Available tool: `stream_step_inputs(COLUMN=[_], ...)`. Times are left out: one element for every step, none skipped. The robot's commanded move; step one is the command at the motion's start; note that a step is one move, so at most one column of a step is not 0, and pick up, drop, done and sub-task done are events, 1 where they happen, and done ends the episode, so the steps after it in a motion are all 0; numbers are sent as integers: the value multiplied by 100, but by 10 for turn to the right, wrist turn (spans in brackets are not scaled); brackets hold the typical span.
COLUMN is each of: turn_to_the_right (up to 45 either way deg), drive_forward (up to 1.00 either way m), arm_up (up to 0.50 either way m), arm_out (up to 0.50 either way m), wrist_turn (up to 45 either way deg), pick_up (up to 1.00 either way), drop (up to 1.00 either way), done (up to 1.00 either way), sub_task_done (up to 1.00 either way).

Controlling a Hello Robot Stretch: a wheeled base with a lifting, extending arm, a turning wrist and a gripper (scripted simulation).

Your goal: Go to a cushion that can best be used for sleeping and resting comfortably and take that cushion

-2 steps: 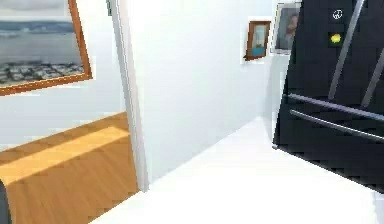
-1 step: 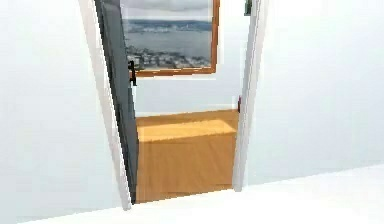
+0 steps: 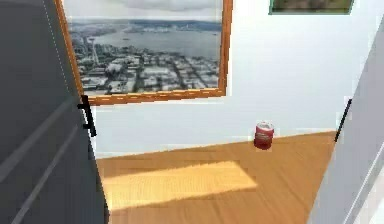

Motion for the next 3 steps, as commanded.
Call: stream_step_inputs(turn_to_the_right=[0, 450, 30], drive_forward=[65, 0, 0], arm_up=[0, 0, 0], arm_out=[0, 0, 0], wrist_turn=[0, 0, 0], pick_up=[0, 0, 0], drop=[0, 0, 0], done=[0, 0, 0], sub_task_done=[0, 0, 0])
